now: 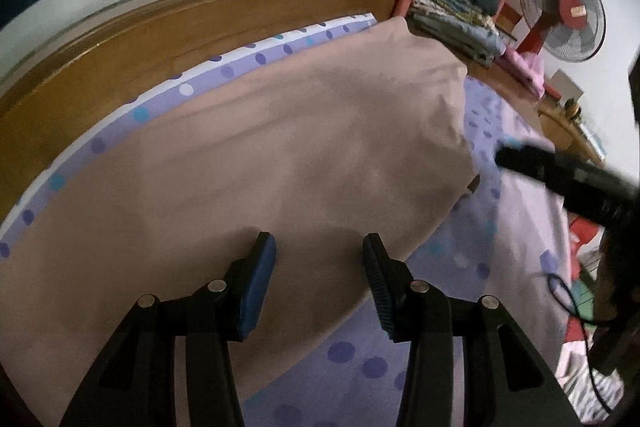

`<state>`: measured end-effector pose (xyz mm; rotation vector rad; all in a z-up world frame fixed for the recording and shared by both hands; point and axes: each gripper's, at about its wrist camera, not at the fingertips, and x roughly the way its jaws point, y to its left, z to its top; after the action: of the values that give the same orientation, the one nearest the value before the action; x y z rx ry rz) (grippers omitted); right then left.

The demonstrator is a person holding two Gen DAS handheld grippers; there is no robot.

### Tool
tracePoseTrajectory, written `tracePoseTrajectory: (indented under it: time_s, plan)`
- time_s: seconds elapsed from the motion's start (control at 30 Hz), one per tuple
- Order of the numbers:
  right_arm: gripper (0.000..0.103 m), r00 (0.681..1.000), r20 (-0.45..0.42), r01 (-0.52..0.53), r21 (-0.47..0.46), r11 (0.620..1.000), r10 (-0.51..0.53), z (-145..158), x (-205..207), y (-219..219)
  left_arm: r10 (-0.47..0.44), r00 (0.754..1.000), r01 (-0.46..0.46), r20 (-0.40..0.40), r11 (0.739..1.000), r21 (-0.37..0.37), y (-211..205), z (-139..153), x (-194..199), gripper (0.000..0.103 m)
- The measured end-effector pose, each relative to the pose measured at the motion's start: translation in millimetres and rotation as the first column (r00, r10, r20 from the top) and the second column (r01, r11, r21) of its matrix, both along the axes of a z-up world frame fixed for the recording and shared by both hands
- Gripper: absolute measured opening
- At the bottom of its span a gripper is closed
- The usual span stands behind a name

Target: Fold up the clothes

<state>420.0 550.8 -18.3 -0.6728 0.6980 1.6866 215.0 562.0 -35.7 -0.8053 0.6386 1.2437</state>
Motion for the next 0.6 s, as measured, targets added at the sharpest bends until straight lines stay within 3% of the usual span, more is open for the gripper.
tracePoseTrajectory:
  time_s: [0.1,0.2,0.37,0.47,0.6]
  plan:
    - [0.056,0.995,-0.009,-0.103,-0.002,0.995,0.103,-5.8,-22.4,15.5,0.035,0.999,-0.035,-0.018,0.999,-0.017,-4.4,1.4,2.4,0.046]
    - [0.057,0.978,-0.015,-0.211,-0.079,0.974,0.21,-32.2,-35.8,26.1,0.09,0.996,-0.089,0.028,0.995,-0.041,-16.3,5.8,-2.6,0.046]
    - [0.059,0.919,0.155,-0.357,-0.056,0.932,0.361,-39.7,-46.9,1.4,0.231,0.971,-0.228,0.06,0.972,-0.061,-54.8,15.8,-20.5,0.046]
    - [0.059,0.905,0.116,-0.399,-0.102,0.911,0.409,-34.6,-36.0,-5.6,0.33,0.943,-0.326,0.051,0.942,-0.074,-82.4,19.0,-30.4,0.046]
    - [0.059,0.885,0.014,-0.459,-0.134,0.878,0.464,-23.6,-25.8,-17.3,0.478,0.876,-0.469,0.061,0.874,-0.126,-126.5,14.8,-41.8,0.046]
